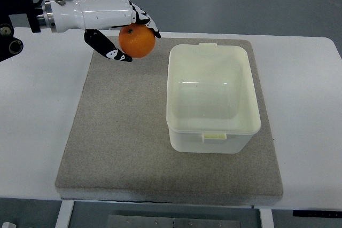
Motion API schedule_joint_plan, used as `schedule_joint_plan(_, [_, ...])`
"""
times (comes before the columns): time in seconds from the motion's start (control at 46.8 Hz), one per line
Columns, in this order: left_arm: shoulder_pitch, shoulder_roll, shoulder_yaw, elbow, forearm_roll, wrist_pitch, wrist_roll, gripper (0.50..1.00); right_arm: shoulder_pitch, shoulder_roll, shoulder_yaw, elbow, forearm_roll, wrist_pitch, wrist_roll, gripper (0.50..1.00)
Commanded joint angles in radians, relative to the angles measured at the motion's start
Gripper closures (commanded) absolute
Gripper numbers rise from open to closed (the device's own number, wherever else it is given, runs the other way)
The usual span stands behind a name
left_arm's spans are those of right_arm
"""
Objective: Put orange in box with left hand
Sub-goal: 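Lift the orange off the mat with the left hand, then carry the orange over the plastic box with the left hand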
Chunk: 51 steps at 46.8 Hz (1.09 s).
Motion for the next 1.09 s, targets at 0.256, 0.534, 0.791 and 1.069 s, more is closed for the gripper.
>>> schedule_joint_plan(0.256, [-0.008, 0.001, -0.039, -0.101, -0.022, -0.003, 0.0, 1.0, 0.0, 0.0, 0.0, 0.0, 0.0, 0.0, -0.001, 0.568])
schedule_joint_plan(0.534, [-0.002, -0.091, -0.038, -0.087, -0.023, -0.005, 0.0, 1.0, 0.0, 0.0, 0.0, 0.0, 0.0, 0.0, -0.001, 0.568])
schedule_joint_plan(0.791, [0.007, -0.191, -0.038, 0.007, -0.025, -0.005, 0.0, 1.0, 0.0, 0.0, 0.0, 0.0, 0.0, 0.0, 0.001, 0.568])
schedule_joint_plan(1.069, [0.027, -0.246, -0.033, 0.053, -0.025, -0.006, 0.0, 1.0, 0.0, 0.0, 0.0, 0.0, 0.0, 0.0, 0.001, 0.568])
